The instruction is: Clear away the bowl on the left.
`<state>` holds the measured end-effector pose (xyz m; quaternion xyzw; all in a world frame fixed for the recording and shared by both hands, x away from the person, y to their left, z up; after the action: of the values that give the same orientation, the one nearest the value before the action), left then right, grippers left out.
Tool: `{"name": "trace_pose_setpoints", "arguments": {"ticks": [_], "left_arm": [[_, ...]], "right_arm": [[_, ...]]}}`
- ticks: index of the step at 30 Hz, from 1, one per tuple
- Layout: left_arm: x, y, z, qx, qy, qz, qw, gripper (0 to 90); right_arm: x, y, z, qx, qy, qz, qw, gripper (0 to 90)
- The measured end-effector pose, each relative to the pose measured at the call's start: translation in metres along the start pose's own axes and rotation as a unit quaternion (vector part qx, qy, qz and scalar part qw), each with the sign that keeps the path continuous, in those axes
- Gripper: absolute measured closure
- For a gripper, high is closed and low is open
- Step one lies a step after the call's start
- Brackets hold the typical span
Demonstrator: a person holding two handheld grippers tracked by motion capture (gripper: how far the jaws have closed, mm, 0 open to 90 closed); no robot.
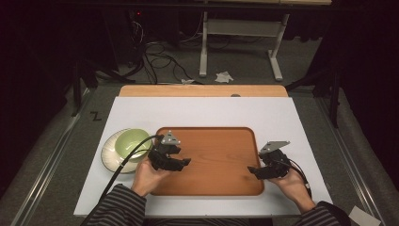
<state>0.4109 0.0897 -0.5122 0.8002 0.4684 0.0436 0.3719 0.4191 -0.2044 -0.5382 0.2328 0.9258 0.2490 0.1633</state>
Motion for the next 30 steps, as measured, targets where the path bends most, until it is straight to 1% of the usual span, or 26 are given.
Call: {"name": "trace_pose_setpoints", "arguments": {"ticks": [2,4,7,10,13,15,17,18,20,22,23,25,29,30], "left_arm": [[0.002,0.000,-0.001,-0.001,0.004,-0.006,1.0000,40.6],[0.003,0.000,-0.001,-0.001,0.004,-0.009,1.0000,40.6],[0.003,0.000,-0.001,-0.005,0.001,-0.009,1.0000,40.6],[0.003,0.000,-0.002,-0.008,0.002,-0.012,0.9999,40.4],[0.003,0.000,-0.002,-0.009,0.000,-0.015,0.9998,40.3],[0.004,-0.001,-0.002,-0.005,0.000,-0.015,0.9999,40.0],[0.003,-0.002,0.000,-0.004,0.000,-0.018,0.9998,39.5],[0.004,-0.002,0.000,0.000,0.000,-0.015,0.9999,39.4],[0.004,-0.002,0.000,0.000,0.000,-0.016,0.9999,39.3],[0.004,-0.002,0.000,-0.004,0.000,-0.020,0.9998,39.1],[0.004,-0.002,0.000,-0.002,-0.002,-0.018,0.9998,39.0],[0.005,-0.002,0.000,-0.001,-0.001,-0.021,0.9998,38.7],[0.006,-0.003,0.000,-0.002,0.001,-0.022,0.9998,38.2],[0.007,-0.003,-0.001,-0.001,0.002,-0.023,0.9997,38.2]], "right_arm": [[-0.001,0.000,0.000,-0.001,0.000,-0.002,1.0000,34.0],[-0.001,0.000,0.000,0.000,0.000,-0.001,1.0000,34.0],[-0.001,0.000,0.000,-0.001,0.000,-0.002,1.0000,34.0],[0.000,0.000,0.000,-0.001,0.001,0.000,1.0000,34.1],[-0.001,0.000,0.000,-0.002,0.001,-0.002,1.0000,34.0],[0.000,0.000,-0.001,-0.001,0.003,0.003,1.0000,34.0],[-0.001,0.001,0.000,-0.006,-0.001,0.001,1.0000,34.0],[-0.001,0.001,-0.001,-0.006,-0.002,0.001,1.0000,34.1],[-0.001,0.002,-0.003,-0.012,-0.003,-0.005,0.9999,34.1],[-0.002,0.002,-0.005,-0.016,-0.006,0.001,0.9998,34.1],[-0.002,0.002,-0.006,-0.019,-0.003,0.000,0.9998,34.2],[-0.001,0.002,-0.007,-0.020,-0.007,0.000,0.9998,34.1],[0.000,0.004,-0.012,-0.035,-0.008,-0.010,0.9993,34.2],[0.001,0.005,-0.014,-0.039,-0.009,-0.008,0.9992,34.3]]}}
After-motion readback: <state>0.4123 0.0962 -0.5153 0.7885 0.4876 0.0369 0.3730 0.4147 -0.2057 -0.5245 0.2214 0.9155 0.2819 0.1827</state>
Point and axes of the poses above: each handheld gripper's, and its own axes: z roughly forward along the jaws, y roughly out of its top, x roughly to its left, the point moved 8 cm from there along z, roughly forward along the jaws, and after that the axes turned 14 degrees about -z, right-handed, at the moved point
